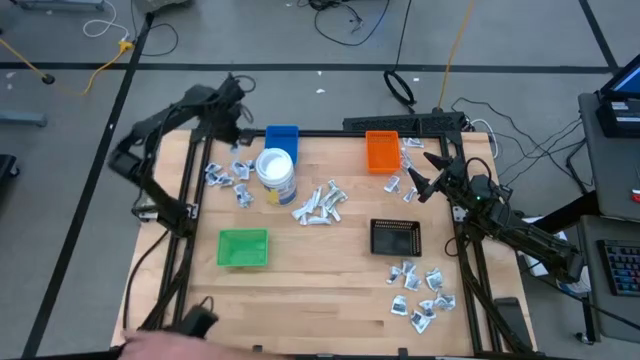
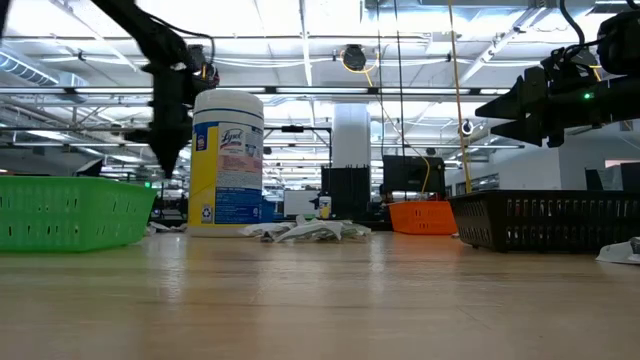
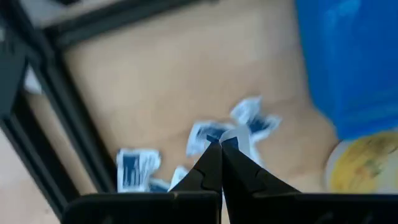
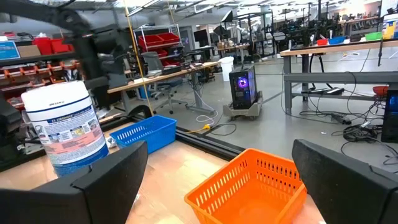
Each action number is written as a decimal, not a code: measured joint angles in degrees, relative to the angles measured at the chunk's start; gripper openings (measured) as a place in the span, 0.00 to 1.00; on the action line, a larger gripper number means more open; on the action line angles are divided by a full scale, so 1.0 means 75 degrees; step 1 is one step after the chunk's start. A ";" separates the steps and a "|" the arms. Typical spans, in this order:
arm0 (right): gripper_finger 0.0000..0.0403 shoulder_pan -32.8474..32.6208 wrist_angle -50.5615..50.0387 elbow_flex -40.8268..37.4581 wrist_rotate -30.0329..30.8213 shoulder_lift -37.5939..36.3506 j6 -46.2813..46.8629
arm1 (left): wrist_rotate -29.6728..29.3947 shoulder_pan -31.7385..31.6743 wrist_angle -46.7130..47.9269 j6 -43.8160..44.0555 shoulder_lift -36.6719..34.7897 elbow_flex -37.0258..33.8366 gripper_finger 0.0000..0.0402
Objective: Pick & Place First Aid Supplies
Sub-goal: Put the blue alcohol pad into the blue bin
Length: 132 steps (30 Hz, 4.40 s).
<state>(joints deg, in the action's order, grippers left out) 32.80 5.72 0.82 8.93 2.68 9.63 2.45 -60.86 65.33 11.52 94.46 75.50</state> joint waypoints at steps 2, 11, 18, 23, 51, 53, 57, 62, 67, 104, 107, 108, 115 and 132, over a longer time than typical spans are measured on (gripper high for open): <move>0.98 -0.0002 -0.0001 0.0001 -0.0001 0.0001 0.0000 | 0.0012 0.0003 0.0230 -0.0004 0.0589 0.0783 0.00; 0.98 0.0000 0.0000 0.0002 0.0000 0.0000 0.0000 | 0.0092 0.0239 0.1329 0.0260 0.2803 0.4046 0.00; 0.98 -0.0003 0.0000 0.0000 0.0000 0.0000 0.0000 | 0.0470 0.0748 0.1452 0.0847 0.3917 0.5528 0.00; 0.98 -0.0002 0.0000 0.0002 0.0000 0.0000 0.0000 | 0.0818 0.1055 0.1481 0.1080 0.4354 0.5628 0.00; 0.98 -0.0001 0.0000 0.0000 0.0000 0.0002 0.0000 | 0.1050 0.0828 0.1891 0.1130 0.4254 0.5628 0.68; 0.98 -0.0003 0.0000 0.0002 0.0000 0.0000 0.0000 | 0.1047 0.0738 0.1959 0.1094 0.4178 0.5628 0.69; 0.98 -0.0003 0.0000 0.0001 0.0000 0.0000 0.0000 | 0.1044 0.0600 0.1951 0.0858 0.3943 0.5589 0.69; 0.98 -0.0003 0.0000 0.0002 0.0000 0.0003 0.0000 | 0.1010 0.0422 0.1929 0.0319 0.3622 0.5124 0.67; 0.98 0.0000 0.0000 0.0000 -0.0002 0.0000 0.0000 | 0.0736 0.0259 0.1450 0.0334 0.2889 0.3866 0.63; 0.98 -0.0003 0.0000 0.0001 -0.0001 0.0002 0.0000 | -0.2137 0.0884 0.1539 0.1299 0.0853 -0.1488 0.47; 0.98 -0.0002 -0.0003 0.0002 -0.0002 0.0000 0.0000 | -0.2337 0.0883 0.1479 0.1352 0.1083 -0.1488 0.44; 0.98 0.0000 0.0000 0.0000 0.0000 0.0000 0.0000 | -0.2393 0.0883 0.1474 0.1421 0.1151 -0.1488 0.43; 0.98 -0.0001 -0.0003 0.0001 0.0000 0.0000 0.0000 | -0.2779 0.0879 0.1260 0.1947 0.1510 -0.1485 0.38; 0.98 -0.0003 -0.0003 0.0002 0.0000 0.0002 0.0000 | -0.3379 0.0976 0.0930 0.1918 0.2211 -0.1482 0.44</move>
<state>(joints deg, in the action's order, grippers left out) 32.78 5.70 0.84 8.93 2.69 9.63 -22.88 -53.54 72.31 25.90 111.04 64.38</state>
